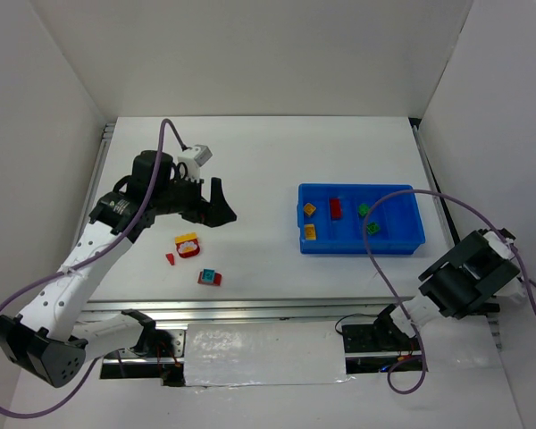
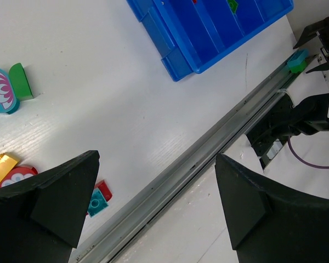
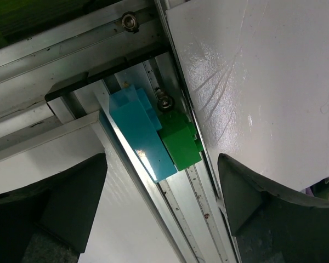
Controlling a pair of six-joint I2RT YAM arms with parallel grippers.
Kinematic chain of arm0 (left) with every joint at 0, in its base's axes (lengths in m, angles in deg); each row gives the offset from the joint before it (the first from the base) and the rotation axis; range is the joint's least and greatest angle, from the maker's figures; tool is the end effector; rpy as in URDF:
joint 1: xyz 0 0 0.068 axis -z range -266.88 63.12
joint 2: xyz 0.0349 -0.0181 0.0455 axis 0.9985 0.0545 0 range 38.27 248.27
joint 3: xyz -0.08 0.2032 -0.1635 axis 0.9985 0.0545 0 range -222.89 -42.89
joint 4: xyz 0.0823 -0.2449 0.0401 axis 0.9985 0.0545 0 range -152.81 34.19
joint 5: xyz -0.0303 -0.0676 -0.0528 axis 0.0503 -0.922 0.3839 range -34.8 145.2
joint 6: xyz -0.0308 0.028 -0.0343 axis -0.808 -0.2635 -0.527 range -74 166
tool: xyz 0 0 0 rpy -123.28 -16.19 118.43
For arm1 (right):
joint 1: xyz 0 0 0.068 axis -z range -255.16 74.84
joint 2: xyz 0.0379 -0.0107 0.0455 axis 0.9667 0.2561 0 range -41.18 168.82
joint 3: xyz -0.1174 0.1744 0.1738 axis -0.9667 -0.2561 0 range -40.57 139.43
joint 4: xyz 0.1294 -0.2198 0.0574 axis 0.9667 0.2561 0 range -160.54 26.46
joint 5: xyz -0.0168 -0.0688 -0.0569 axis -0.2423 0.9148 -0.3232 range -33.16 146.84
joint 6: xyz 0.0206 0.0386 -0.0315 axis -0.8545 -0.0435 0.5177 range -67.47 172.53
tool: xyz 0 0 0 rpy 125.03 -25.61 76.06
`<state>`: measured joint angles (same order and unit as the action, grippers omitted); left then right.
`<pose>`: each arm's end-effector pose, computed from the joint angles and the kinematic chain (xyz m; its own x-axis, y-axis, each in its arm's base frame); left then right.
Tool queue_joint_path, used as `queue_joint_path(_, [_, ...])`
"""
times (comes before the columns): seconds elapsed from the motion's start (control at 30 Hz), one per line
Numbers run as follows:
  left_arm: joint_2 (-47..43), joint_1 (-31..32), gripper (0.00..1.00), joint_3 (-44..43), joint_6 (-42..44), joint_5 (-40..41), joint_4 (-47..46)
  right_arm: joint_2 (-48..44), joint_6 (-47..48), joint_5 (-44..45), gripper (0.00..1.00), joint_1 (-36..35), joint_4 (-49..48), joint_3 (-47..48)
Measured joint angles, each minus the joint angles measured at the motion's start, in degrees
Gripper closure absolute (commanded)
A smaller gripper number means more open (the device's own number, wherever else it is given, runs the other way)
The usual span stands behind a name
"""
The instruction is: Sort the legos into containers by color
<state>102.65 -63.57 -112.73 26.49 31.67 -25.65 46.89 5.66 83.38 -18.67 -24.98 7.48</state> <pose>0.2099 -0.1060 0.3786 -0.6802 -0.0404 -0.7319 0.4748 0.7364 -0.4819 0.1223 -0.2135 0.1602 0.1821 0.9078 -0.3778 0.9246 -0.2888 -0.2482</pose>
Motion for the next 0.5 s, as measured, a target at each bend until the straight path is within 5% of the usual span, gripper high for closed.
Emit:
queue_joint_path(0.1, [0.13,0.0,0.0,0.0,0.09,-0.57,-0.11,1.57,-0.17,0.09,0.13,-0.02,0.98,1.49])
queue_joint_path(0.23, [0.39,0.0,0.01,0.0,0.11,-1.4,-0.5,2.27,-1.29,0.7,0.32,-0.15,1.38,1.88])
queue_joint_path(0.5, [0.39,0.0,0.01,0.0,0.2,-1.88,-1.44,5.25,-3.58,3.87,0.38,-0.98,3.39,2.56])
